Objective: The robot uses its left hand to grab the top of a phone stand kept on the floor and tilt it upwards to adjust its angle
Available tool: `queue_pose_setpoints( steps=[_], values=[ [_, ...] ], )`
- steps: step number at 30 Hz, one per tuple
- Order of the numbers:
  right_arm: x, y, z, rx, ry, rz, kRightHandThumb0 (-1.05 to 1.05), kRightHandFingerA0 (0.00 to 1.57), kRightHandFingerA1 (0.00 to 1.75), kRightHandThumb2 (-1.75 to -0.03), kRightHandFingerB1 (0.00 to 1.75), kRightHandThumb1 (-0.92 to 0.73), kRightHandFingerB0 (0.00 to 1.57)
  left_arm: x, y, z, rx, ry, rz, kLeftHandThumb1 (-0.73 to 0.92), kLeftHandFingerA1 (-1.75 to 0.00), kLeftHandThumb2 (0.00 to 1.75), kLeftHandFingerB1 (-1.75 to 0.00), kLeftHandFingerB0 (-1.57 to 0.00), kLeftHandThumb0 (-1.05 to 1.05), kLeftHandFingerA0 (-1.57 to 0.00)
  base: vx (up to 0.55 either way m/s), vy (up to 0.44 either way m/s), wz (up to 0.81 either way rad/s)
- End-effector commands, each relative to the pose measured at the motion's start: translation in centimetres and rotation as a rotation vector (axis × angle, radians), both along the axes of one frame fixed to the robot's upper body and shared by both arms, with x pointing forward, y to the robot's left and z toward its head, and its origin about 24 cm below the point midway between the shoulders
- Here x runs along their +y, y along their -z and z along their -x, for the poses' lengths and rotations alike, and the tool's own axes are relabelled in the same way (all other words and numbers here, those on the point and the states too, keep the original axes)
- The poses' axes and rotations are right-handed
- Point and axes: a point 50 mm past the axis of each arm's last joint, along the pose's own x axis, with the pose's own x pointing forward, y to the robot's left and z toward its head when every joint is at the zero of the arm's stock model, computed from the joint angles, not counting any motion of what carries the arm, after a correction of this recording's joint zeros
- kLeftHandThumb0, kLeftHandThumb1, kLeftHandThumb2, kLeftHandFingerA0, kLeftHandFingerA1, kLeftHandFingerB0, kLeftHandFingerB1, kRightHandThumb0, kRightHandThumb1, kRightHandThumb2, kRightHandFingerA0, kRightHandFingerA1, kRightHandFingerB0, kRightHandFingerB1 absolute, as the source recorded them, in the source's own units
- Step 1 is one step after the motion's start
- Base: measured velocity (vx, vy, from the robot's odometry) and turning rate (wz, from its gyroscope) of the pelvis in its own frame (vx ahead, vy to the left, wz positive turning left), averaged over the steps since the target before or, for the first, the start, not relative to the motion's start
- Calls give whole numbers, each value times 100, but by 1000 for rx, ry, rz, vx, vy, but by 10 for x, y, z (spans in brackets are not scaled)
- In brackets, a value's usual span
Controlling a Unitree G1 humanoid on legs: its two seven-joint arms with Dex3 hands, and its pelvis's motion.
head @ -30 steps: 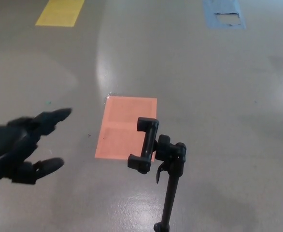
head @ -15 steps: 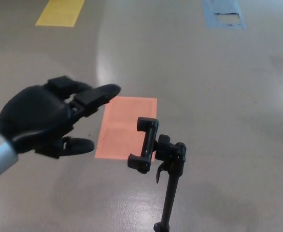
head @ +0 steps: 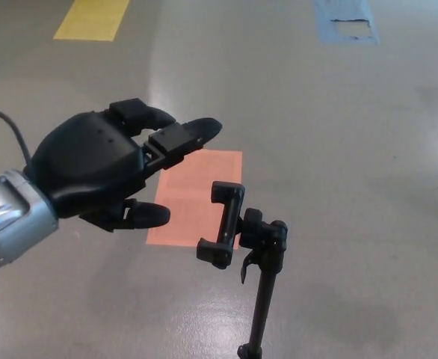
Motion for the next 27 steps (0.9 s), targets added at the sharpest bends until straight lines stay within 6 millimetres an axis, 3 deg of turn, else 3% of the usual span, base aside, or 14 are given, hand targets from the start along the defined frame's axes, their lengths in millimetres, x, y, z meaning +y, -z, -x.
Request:
queue_pose_setpoints(
  steps=[1,18,19,20,24,25,27],
  values=[
    [-7,-6,-4,-4,1,5,-64,25,40,-65,33,-82,25,-2,-2,-5,-16,3,-79,92,-31,68,-15,0,-83,-27,0,0,0],
    [-6,-12,-12,-32,-4,-10,-66,20,41,-64,31,-80,19,15,-5,-16,-142,85,-194,88,-30,68,-19,-1,-80,-20,0,0,0],
    [-6,-12,-12,-33,-4,-12,-65,20,40,-63,30,-80,19,17,-5,-17,-145,90,-199,71,-42,104,-22,0,-81,-13,0,0,0],
    [-6,-12,-12,-32,-4,-11,-65,20,40,-63,30,-80,19,17,-4,-17,-145,91,-198,71,-42,104,-22,0,-81,-13,0,0,0],
    [-6,-13,-13,-23,-4,-9,-66,20,41,-64,31,-79,18,20,-1,-16,-156,97,-229,68,-43,102,-23,0,-81,-13,0,0,0],
    [-6,-13,-13,-25,-2,-9,-66,21,41,-64,31,-79,20,20,0,-17,-159,98,-230,82,-30,67,-21,-2,-81,-21,0,0,0],
    [-6,-13,-15,-30,-5,-7,-65,22,40,-63,30,-80,22,21,2,-17,-167,106,-234,83,-31,67,-21,-2,-81,-21,0,0,0]
  ],
)
